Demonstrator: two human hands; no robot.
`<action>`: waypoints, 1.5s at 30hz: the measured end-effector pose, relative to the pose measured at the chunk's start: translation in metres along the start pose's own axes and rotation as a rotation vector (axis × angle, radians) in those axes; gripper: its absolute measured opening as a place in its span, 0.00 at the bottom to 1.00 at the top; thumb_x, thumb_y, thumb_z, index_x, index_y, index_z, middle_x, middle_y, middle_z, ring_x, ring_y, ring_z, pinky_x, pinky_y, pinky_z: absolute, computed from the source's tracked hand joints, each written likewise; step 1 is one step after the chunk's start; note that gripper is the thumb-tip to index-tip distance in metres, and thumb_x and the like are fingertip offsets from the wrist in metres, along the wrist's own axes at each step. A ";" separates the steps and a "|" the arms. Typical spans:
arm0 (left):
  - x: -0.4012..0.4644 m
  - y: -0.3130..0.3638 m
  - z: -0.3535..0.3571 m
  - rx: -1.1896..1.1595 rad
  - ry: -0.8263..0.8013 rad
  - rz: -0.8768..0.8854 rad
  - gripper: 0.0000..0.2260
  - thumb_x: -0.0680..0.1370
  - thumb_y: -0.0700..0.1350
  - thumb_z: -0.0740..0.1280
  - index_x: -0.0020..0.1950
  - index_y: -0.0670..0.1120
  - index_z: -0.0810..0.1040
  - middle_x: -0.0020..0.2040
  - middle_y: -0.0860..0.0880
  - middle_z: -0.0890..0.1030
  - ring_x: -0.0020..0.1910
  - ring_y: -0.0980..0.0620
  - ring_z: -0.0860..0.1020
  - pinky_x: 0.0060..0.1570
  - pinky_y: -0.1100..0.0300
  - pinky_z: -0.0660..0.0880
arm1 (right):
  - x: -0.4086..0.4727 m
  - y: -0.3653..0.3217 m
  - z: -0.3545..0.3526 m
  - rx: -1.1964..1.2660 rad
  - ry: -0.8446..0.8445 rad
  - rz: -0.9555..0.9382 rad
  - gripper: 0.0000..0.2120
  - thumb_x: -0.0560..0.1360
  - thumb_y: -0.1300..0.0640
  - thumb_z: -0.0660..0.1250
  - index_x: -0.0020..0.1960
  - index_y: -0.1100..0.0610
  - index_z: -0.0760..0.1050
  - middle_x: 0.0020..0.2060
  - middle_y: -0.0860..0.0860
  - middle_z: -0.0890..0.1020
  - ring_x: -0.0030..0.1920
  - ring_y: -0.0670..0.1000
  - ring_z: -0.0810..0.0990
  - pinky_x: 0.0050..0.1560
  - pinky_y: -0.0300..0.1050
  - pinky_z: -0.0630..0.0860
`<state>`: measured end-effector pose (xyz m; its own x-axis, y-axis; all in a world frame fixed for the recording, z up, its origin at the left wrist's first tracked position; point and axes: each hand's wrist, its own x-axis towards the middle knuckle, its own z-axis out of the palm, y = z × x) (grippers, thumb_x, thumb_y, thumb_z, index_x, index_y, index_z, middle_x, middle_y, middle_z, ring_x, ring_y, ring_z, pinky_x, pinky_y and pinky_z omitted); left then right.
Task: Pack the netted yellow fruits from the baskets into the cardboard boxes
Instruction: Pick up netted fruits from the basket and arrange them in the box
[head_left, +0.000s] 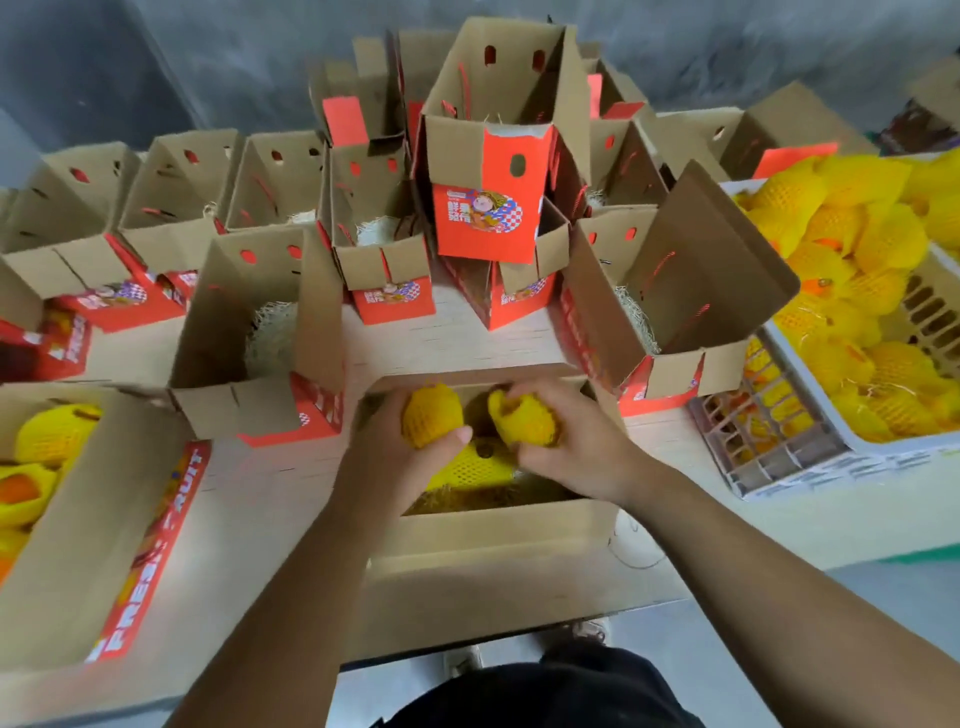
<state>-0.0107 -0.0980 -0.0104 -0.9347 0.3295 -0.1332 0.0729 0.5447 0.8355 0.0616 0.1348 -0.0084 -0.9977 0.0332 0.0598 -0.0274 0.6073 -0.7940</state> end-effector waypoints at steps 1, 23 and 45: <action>-0.001 -0.010 -0.002 0.127 -0.012 -0.005 0.32 0.65 0.72 0.71 0.65 0.64 0.72 0.58 0.63 0.78 0.58 0.54 0.79 0.55 0.54 0.75 | 0.002 0.006 0.003 -0.181 -0.185 -0.014 0.29 0.68 0.51 0.75 0.67 0.45 0.73 0.61 0.49 0.78 0.62 0.52 0.76 0.66 0.43 0.70; 0.000 -0.030 0.021 0.693 -0.251 -0.017 0.39 0.64 0.78 0.66 0.71 0.65 0.65 0.68 0.56 0.79 0.63 0.47 0.79 0.50 0.54 0.70 | 0.022 0.017 0.036 -0.379 -0.434 0.167 0.36 0.74 0.58 0.71 0.78 0.46 0.60 0.66 0.50 0.74 0.64 0.53 0.78 0.62 0.46 0.75; -0.016 -0.037 0.014 -0.186 0.366 0.118 0.22 0.85 0.64 0.45 0.65 0.56 0.72 0.49 0.60 0.82 0.45 0.57 0.82 0.48 0.47 0.79 | 0.054 -0.014 0.114 -0.410 -0.864 0.424 0.37 0.78 0.36 0.64 0.79 0.46 0.51 0.68 0.54 0.76 0.62 0.57 0.76 0.60 0.51 0.74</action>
<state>0.0060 -0.1125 -0.0464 -0.9880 0.0670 0.1391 0.1539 0.3600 0.9202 0.0013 0.0377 -0.0628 -0.6303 -0.1737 -0.7567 0.1975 0.9067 -0.3726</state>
